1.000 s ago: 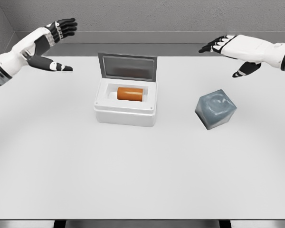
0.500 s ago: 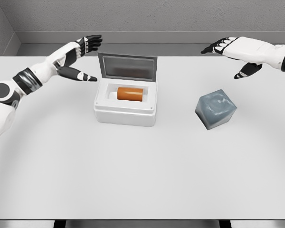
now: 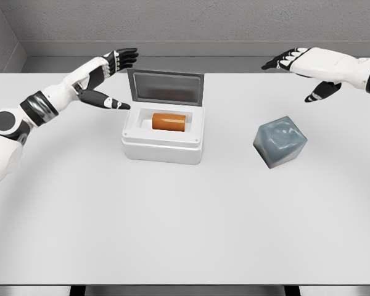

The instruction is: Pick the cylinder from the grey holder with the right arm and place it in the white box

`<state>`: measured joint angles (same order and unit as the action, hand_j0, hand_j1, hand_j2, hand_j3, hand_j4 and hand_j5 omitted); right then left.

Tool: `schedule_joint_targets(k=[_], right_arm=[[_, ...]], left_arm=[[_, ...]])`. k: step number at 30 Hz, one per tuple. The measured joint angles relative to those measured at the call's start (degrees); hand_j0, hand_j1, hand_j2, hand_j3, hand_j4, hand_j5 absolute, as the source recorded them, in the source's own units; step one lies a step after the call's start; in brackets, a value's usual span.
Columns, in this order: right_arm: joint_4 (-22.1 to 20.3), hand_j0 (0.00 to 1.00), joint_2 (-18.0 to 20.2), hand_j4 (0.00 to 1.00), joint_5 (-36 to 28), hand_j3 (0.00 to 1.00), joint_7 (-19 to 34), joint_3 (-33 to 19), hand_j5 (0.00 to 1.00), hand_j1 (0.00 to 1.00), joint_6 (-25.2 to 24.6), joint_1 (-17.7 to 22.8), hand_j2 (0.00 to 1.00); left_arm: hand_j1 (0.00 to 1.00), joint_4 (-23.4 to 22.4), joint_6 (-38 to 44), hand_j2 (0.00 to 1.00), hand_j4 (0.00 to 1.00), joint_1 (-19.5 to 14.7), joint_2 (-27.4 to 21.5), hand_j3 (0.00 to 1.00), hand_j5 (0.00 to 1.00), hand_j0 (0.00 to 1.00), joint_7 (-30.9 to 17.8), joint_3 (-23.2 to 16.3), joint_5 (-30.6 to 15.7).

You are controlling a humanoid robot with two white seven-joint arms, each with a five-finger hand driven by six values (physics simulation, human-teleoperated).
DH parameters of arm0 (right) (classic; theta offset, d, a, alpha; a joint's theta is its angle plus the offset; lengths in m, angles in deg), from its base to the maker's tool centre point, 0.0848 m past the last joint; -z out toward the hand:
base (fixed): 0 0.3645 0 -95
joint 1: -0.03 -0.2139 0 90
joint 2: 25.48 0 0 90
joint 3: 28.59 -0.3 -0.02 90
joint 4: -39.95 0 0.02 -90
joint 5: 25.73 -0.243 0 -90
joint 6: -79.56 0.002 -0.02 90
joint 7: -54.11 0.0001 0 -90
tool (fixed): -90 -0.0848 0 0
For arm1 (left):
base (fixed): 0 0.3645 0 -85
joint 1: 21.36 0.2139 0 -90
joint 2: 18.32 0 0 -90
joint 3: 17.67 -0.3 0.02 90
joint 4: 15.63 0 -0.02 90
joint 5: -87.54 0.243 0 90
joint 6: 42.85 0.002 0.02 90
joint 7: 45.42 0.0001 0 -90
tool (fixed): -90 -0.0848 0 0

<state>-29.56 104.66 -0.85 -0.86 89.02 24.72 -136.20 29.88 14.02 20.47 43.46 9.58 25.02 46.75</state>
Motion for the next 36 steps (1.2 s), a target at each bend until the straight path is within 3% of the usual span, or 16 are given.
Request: schedule_joint_targets(k=[16,31,36], right_arm=[[0.0,1.00,-0.1,1.00,0.1,1.00,0.0,0.0,1.00,1.00,0.0,0.0,1.00],[-0.1,1.00,-0.3,1.00,0.1,1.00,0.0,0.0,1.00,1.00,0.0,0.1,1.00],[-0.1,1.00,-0.3,1.00,0.1,1.00,0.0,0.0,1.00,1.00,0.0,0.0,1.00]], left_arm=[[1.00,8.1,-0.9,1.00,1.00,2.9,-4.5,1.00,1.00,1.00,0.0,0.0,-2.8],[1.00,11.4,-1.9,1.00,1.00,5.2,-6.0,1.00,1.00,1.00,0.0,-0.2,-3.1],[1.00,15.4,-1.9,1.00,1.00,6.3,-9.4,1.00,1.00,1.00,0.0,-0.1,-5.1]])
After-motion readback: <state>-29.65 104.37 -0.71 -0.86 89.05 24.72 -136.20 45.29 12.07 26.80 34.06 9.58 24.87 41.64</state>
